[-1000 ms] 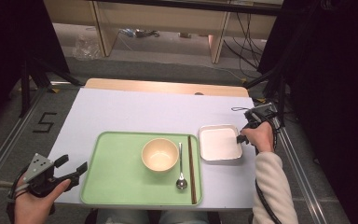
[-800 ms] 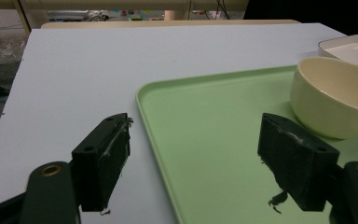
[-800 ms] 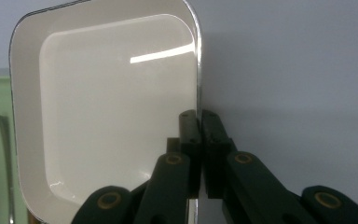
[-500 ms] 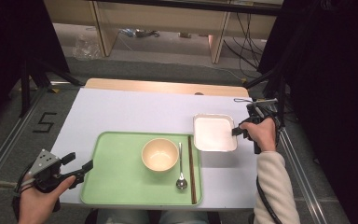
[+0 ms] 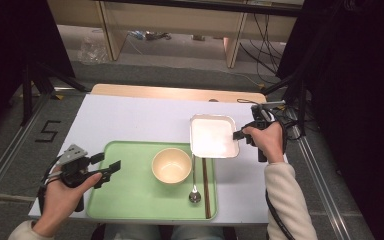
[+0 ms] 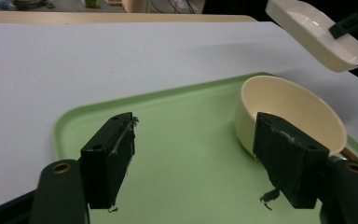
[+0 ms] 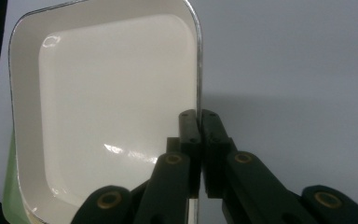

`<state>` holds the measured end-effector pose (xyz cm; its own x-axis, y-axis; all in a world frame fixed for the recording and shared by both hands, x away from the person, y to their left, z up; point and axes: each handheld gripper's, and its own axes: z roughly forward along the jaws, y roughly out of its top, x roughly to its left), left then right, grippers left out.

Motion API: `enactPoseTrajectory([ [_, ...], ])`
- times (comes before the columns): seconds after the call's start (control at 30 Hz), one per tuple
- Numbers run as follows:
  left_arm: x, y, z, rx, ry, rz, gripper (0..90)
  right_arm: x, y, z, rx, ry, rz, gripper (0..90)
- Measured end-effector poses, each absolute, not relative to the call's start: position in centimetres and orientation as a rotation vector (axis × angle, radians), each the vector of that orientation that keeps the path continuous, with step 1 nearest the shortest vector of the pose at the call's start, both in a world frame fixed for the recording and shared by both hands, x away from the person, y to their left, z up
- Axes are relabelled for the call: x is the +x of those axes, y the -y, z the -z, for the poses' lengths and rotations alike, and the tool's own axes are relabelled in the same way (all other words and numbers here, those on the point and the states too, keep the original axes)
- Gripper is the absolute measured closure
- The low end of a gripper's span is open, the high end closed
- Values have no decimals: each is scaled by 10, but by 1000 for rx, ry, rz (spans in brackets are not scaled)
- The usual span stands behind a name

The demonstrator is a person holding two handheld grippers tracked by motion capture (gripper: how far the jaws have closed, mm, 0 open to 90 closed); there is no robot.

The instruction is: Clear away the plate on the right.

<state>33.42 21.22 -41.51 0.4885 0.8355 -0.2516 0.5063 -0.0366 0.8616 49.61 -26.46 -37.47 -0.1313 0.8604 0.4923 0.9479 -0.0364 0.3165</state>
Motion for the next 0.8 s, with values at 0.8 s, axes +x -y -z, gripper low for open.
enactPoseTrajectory([
  [0.8, 407, -100, 398, 1790, -1097, -141, 312, 484, 214, 374, -1856, 2178, 901, 896],
])
